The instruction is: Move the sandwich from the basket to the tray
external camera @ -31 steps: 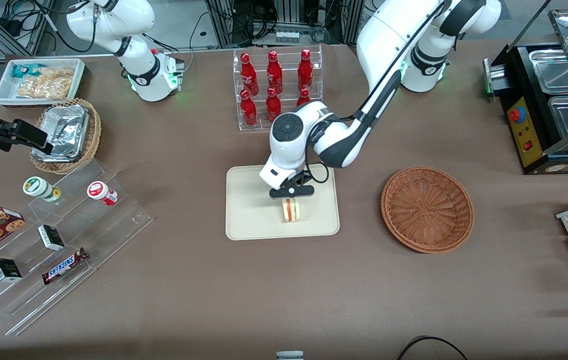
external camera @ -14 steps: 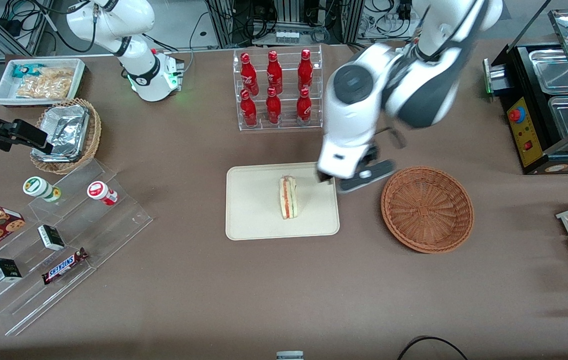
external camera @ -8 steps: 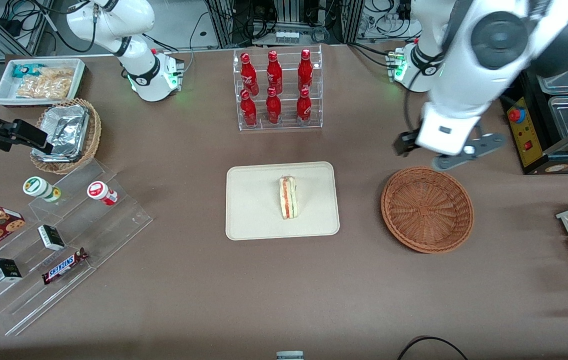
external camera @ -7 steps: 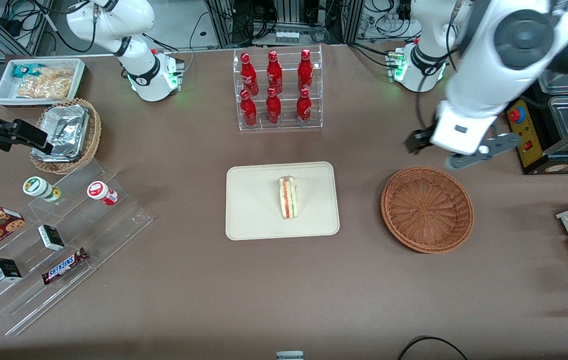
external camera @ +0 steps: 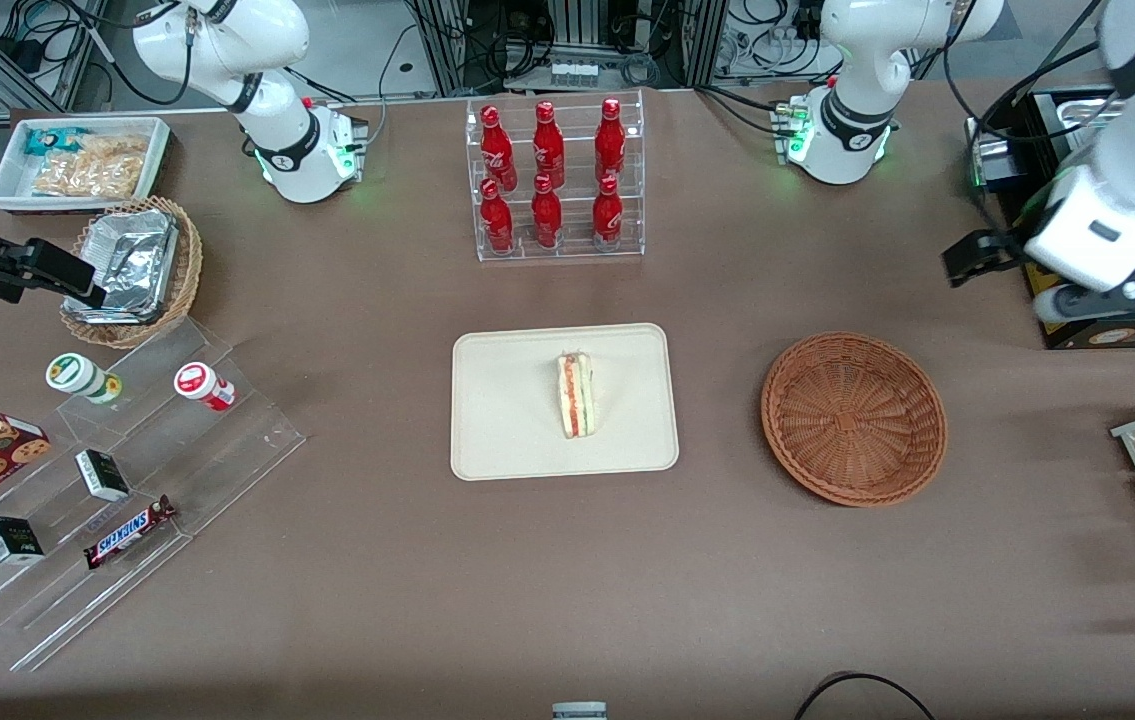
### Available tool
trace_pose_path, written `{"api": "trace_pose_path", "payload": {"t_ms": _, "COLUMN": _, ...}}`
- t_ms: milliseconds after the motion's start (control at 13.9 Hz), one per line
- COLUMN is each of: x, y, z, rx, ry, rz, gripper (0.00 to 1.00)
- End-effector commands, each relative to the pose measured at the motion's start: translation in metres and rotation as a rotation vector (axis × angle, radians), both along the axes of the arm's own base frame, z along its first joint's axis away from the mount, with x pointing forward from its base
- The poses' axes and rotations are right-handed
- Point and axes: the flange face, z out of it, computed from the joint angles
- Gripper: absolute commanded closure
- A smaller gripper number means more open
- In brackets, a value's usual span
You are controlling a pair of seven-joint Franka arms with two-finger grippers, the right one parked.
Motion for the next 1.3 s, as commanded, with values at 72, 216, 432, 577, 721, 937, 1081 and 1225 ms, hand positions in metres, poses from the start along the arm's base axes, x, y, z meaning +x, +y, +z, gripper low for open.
{"api": "trace_pose_path", "payload": {"t_ms": 72, "x": -0.026, "y": 0.025, "z": 0.008, "rx": -0.016, "ry": 0.006, "rz": -0.053, "gripper": 0.00}}
{"api": "trace_pose_path", "payload": {"t_ms": 216, "x": -0.027, "y": 0.024, "z": 0.008, "rx": -0.016, "ry": -0.003, "rz": -0.049, "gripper": 0.00}}
{"api": "trace_pose_path", "payload": {"t_ms": 432, "x": -0.018, "y": 0.019, "z": 0.010, "rx": -0.054, "ry": -0.013, "rz": -0.050, "gripper": 0.00}}
{"api": "trace_pose_path", "payload": {"t_ms": 577, "x": -0.006, "y": 0.020, "z": 0.014, "rx": -0.073, "ry": -0.032, "rz": -0.054, "gripper": 0.00}}
{"api": "trace_pose_path", "payload": {"t_ms": 721, "x": 0.004, "y": 0.010, "z": 0.015, "rx": -0.070, "ry": -0.038, "rz": -0.068, "gripper": 0.00}}
{"api": "trace_pose_path", "payload": {"t_ms": 937, "x": 0.010, "y": 0.014, "z": 0.017, "rx": -0.066, "ry": -0.046, "rz": -0.067, "gripper": 0.00}}
{"api": "trace_pose_path", "payload": {"t_ms": 1081, "x": 0.011, "y": 0.021, "z": 0.016, "rx": -0.044, "ry": -0.050, "rz": -0.061, "gripper": 0.00}}
{"api": "trace_pose_path", "payload": {"t_ms": 1225, "x": 0.011, "y": 0.022, "z": 0.017, "rx": -0.050, "ry": -0.053, "rz": -0.055, "gripper": 0.00}}
